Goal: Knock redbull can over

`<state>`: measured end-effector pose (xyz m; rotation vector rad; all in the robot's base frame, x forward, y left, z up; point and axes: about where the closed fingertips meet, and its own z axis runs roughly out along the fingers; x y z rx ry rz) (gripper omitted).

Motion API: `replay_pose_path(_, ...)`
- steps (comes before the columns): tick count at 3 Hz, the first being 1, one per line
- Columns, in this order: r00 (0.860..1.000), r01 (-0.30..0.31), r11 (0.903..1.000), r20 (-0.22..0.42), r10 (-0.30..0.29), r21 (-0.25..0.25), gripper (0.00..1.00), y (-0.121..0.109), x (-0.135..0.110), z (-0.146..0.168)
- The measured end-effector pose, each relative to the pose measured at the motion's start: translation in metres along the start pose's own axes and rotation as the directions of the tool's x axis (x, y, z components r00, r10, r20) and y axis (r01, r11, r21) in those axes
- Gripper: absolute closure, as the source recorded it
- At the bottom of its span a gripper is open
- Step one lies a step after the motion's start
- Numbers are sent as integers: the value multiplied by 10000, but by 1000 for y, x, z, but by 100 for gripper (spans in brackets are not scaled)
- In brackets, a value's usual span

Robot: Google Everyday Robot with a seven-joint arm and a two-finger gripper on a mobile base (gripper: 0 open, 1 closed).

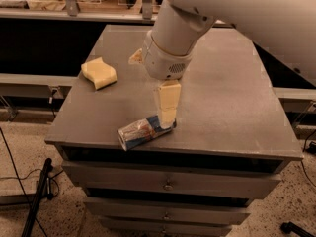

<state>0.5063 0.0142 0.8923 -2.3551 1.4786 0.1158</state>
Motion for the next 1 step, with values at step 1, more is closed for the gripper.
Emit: replay_pose_path(1, 10000, 1, 10000, 0, -1, 0, 0, 0, 0, 0)
